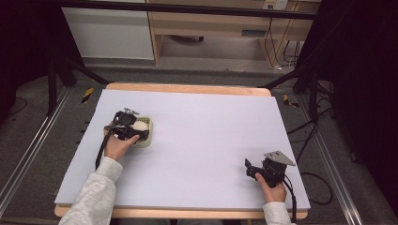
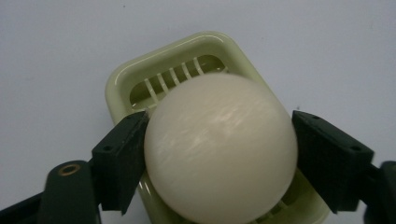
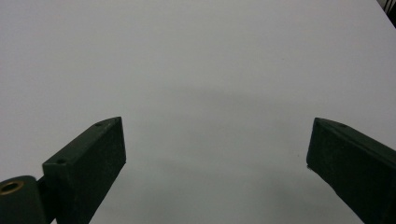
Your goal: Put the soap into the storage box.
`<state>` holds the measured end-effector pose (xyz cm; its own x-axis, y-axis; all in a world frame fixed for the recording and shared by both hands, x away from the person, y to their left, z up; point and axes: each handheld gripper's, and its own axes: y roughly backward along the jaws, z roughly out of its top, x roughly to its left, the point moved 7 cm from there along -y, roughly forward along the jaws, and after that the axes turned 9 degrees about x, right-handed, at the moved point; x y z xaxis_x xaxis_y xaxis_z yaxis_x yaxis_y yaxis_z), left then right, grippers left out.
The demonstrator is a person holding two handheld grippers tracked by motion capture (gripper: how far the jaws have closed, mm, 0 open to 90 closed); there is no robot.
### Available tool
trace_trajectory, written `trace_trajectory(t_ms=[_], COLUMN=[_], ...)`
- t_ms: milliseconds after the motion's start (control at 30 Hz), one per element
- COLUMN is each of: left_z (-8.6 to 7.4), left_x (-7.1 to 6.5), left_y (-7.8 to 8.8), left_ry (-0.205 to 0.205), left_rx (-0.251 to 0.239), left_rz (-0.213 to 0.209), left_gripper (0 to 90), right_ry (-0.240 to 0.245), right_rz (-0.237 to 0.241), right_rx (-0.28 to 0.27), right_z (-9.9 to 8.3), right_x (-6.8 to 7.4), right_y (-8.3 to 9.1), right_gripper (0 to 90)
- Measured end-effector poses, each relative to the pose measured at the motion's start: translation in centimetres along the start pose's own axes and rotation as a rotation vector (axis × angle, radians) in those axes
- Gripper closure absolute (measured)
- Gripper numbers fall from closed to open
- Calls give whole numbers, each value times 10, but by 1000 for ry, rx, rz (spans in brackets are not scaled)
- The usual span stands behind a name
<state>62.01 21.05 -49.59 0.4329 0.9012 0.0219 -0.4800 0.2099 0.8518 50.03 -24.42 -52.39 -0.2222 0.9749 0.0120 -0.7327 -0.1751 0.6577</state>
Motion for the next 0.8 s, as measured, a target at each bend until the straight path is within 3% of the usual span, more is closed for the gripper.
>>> trace_trajectory(t_ms=[300, 800], left_z=[-7, -35], left_x=[-3, -18], left_y=[14, 41], left_ry=[-7, -19], left_rx=[-27, -108], left_rz=[-23, -64], left_gripper=[162, 123], right_ry=[-1, -8], right_rz=[1, 4], right_rx=[1, 4], right_z=[0, 0], right_x=[0, 0], right_y=[0, 0], right_gripper=[50, 49])
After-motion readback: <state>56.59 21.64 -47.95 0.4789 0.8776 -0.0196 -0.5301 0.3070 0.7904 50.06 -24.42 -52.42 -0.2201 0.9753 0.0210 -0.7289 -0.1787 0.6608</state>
